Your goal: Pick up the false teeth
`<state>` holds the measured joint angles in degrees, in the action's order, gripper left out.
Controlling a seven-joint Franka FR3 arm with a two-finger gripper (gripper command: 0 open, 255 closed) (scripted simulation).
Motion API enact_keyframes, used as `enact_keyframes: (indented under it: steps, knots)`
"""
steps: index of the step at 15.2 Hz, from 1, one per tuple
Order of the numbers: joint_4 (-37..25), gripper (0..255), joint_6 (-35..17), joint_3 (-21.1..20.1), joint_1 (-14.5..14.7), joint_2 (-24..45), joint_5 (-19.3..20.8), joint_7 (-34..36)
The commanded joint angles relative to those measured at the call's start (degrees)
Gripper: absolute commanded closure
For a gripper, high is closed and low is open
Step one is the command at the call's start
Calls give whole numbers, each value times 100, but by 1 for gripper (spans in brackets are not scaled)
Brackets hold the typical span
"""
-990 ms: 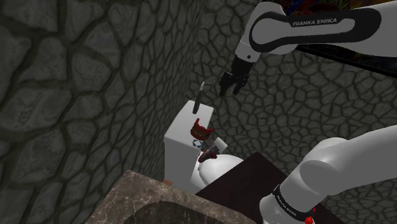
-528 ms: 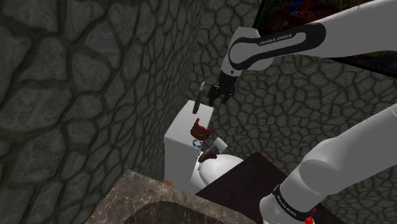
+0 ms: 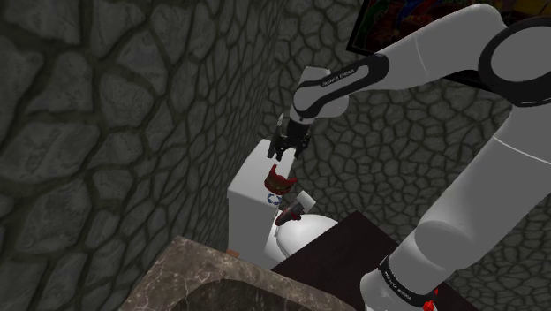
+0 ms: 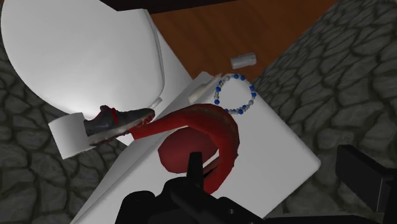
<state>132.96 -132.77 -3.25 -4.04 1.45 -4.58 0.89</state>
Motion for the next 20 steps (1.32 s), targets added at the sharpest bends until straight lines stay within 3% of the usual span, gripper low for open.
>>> enact_keyframes:
  steps: [1,8,18,19,20]
  knots:
    - [-161,0,-213,18,-17,438,-4,-2]
    - [-997,0,-712,71,-61,2011,-33,4]
    - [-1066,0,-1176,68,-60,2552,-49,-33]
    - [-1056,255,-1184,67,-59,2549,-50,-32]
    - [-1052,255,-1183,66,-57,2544,-51,-30]
